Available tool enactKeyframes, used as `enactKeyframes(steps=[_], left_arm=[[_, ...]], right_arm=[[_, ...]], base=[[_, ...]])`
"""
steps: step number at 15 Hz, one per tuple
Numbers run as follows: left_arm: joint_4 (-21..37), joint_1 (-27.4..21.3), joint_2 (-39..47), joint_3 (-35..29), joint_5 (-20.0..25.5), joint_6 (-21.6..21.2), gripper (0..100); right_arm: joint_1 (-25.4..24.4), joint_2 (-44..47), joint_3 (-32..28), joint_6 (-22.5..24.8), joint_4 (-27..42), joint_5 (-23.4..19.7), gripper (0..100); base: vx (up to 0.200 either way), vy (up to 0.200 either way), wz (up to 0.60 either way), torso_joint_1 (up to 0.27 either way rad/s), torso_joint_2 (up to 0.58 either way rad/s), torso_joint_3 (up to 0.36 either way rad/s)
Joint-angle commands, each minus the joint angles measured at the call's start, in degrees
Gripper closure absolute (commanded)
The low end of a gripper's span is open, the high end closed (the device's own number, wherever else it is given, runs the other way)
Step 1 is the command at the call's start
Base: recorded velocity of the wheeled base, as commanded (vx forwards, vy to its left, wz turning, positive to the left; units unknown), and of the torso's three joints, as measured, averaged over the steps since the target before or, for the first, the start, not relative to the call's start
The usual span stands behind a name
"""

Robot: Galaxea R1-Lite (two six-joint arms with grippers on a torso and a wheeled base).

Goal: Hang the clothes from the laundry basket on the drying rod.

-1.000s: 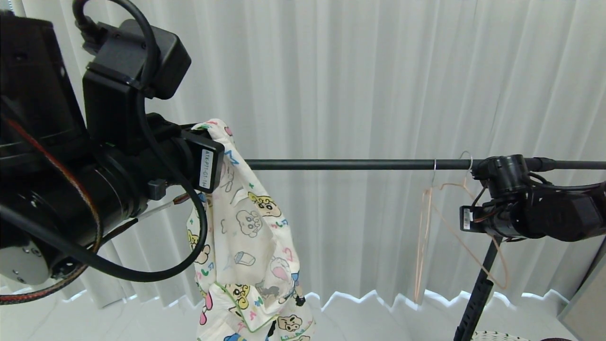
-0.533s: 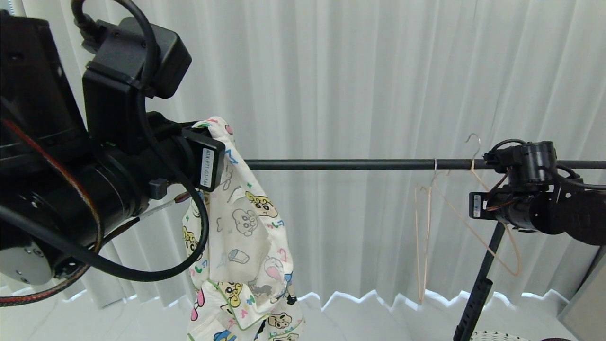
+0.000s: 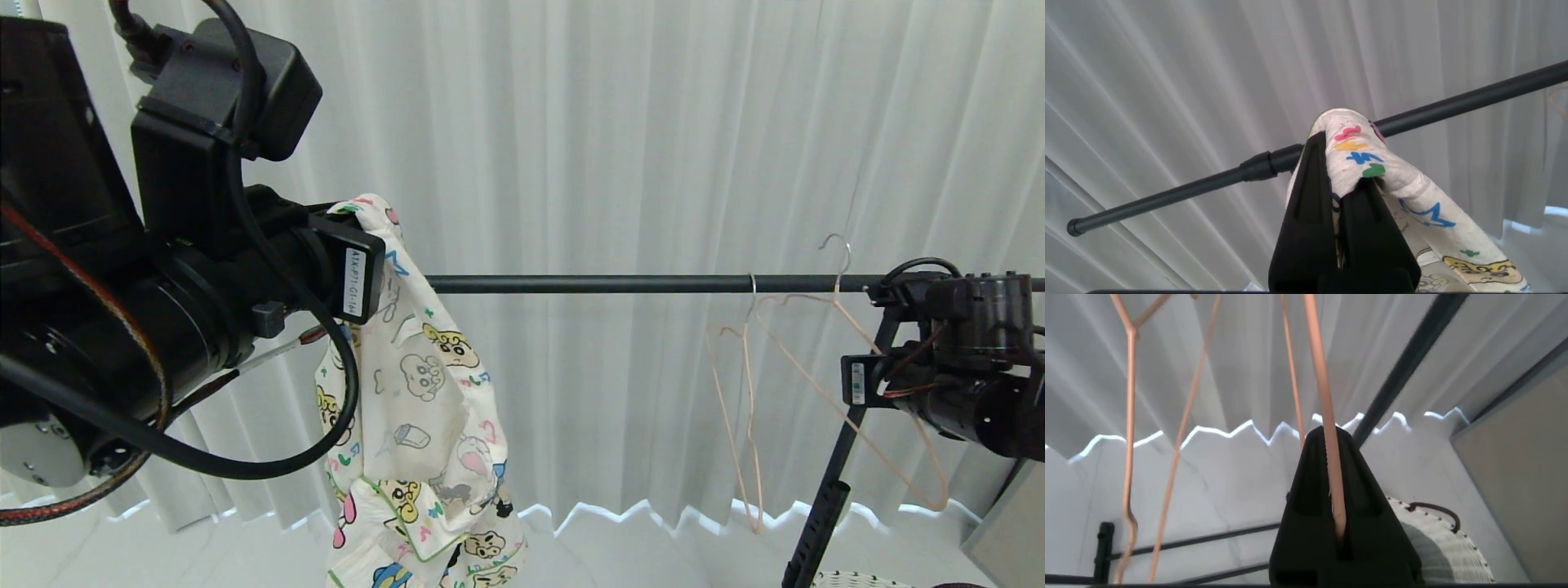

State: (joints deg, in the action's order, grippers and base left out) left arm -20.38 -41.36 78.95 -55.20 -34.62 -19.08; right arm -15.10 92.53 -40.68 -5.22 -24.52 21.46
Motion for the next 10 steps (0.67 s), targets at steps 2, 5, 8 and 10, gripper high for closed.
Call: enactKeyframes(steps=[2, 5, 8, 10], left_arm=[[-0.01, -0.03, -0.11, 0.00, -0.01, -0.35, 100], [-0.01, -0.03, -0.20, 0.00, -0.01, -0.43, 100], [-0.01, -0.12, -0.20, 0.00, -0.01, -0.52, 100], [-0.01, -0.21, -0.20, 0.00, -0.01, -0.52, 100]], right_arm=[[-0.01, -6.92, 3.85, 0.38, -0.27, -0.19, 100], [-0.01, -11.58, 7.02, 0.56, -0.09, -0.27, 100], [-0.01, -15.36, 10.36, 1.17, -0.01, -0.27, 100], [-0.01, -17.73, 12.03, 1.17, -0.01, -0.27, 100]], base=[[0.000, 0.000, 0.00, 0.000, 0.00, 0.000], [-0.133, 0.000, 0.00, 0.003, 0.00, 0.002], [-0.200, 0.000, 0.00, 0.002, 0.00, 0.009], [-0.200, 0.000, 0.00, -0.015, 0.00, 0.005]])
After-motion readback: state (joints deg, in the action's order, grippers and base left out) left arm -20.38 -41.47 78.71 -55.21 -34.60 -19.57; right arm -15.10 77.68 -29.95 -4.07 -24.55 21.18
